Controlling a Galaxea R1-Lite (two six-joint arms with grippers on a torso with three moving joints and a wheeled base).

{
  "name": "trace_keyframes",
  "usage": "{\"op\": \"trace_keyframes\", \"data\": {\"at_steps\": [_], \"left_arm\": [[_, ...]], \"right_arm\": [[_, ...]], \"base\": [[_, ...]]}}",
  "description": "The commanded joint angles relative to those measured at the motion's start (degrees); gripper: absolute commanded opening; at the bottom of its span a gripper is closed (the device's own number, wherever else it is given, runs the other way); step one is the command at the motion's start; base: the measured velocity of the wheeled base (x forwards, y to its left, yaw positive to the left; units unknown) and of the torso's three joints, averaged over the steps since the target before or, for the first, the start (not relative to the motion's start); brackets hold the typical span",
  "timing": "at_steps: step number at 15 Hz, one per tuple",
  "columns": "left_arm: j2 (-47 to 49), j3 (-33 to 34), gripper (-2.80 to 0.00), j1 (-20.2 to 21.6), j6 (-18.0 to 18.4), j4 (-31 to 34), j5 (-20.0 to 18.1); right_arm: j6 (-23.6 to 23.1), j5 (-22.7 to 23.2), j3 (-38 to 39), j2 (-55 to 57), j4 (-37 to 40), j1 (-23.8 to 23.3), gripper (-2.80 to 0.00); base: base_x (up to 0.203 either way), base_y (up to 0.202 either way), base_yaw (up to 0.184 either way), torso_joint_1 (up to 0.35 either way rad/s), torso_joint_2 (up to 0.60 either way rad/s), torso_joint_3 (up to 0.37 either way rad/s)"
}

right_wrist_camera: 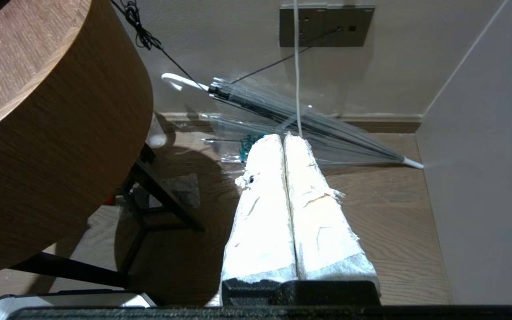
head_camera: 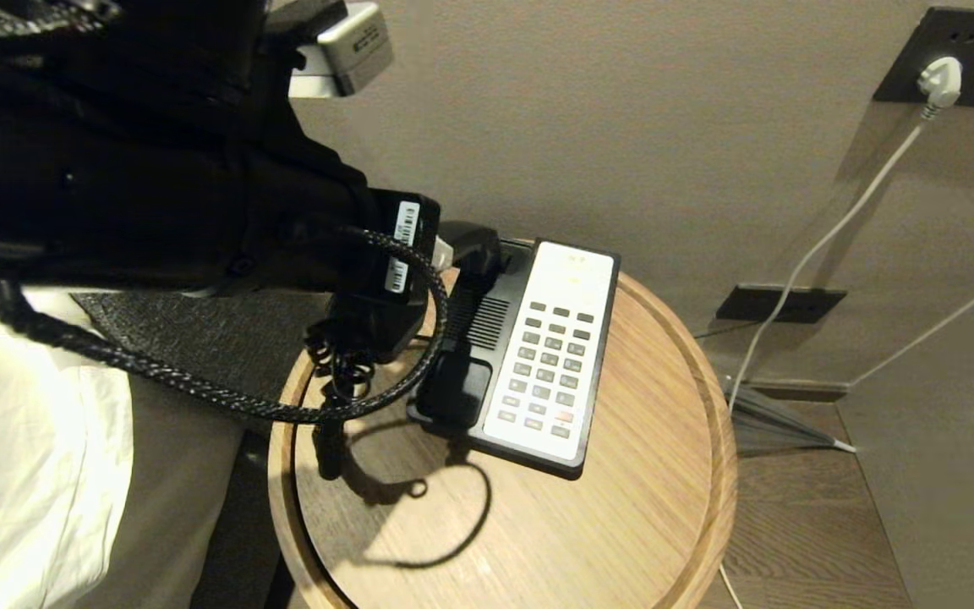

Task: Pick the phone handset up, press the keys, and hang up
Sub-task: Pick up the desk phone handset

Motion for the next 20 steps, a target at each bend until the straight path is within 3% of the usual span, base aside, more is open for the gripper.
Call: {"op": "trace_keyframes", "data": {"at_steps": [1, 13, 20], "left_arm": [[-1.3, 0.2, -2.80, 0.0, -0.2, 0.2, 0.0], [-3.2, -0.2, -2.80, 0.0, -2.0, -3.9, -0.1], [-7.7, 0.4, -2.80, 0.3, -9.8, -3.3, -0.3]], "right_arm": [[0.0, 0.0, 1.1, 0.0, 0.0, 0.0, -2.80], [0.0, 0.0, 1.1, 0.0, 0.0, 0.0, -2.80], [0.0, 0.0, 1.1, 0.0, 0.0, 0.0, -2.80]], "base": [[0.000, 0.000, 0.000, 0.000, 0.00, 0.000], [0.000, 0.000, 0.000, 0.000, 0.00, 0.000], [0.000, 0.000, 0.000, 0.000, 0.00, 0.000]]}}
